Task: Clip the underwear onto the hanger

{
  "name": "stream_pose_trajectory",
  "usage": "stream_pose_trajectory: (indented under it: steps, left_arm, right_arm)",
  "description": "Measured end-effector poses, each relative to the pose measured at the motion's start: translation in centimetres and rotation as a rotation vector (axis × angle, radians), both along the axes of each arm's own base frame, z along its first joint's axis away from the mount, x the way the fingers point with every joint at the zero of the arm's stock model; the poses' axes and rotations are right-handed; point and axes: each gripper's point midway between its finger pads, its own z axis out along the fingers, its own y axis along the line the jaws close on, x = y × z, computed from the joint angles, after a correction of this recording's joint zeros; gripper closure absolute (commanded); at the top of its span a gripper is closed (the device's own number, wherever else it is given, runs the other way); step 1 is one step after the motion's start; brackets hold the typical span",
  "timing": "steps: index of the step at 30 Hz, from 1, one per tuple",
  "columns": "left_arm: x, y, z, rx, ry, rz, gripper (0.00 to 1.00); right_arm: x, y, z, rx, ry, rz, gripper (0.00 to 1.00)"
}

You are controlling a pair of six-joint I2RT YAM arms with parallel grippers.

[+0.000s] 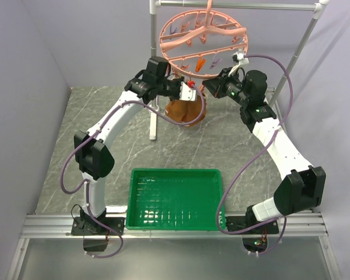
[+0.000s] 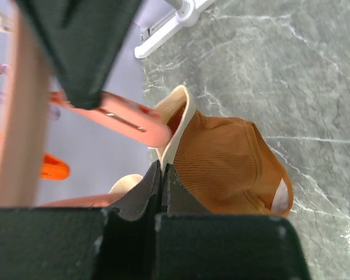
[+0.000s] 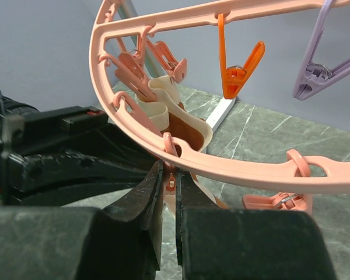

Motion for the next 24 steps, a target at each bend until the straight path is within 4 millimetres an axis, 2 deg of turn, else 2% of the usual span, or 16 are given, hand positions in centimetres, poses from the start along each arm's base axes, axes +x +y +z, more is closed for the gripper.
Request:
stream_pose_trajectory:
  steps: [5, 24]
  left_arm:
    - [-0.05, 0.11, 0.6, -0.024, 0.017, 0.002, 1.0]
    - [0.2, 0.91, 0.54, -0.02, 0.02, 0.003, 1.0]
  right_arm:
    - [0.02, -0.09, -0.12, -0.014, -0.008, -0.001, 1.0]
    - [-0.04, -0.23, 0.11, -0.035, -0.032, -0.001, 1.0]
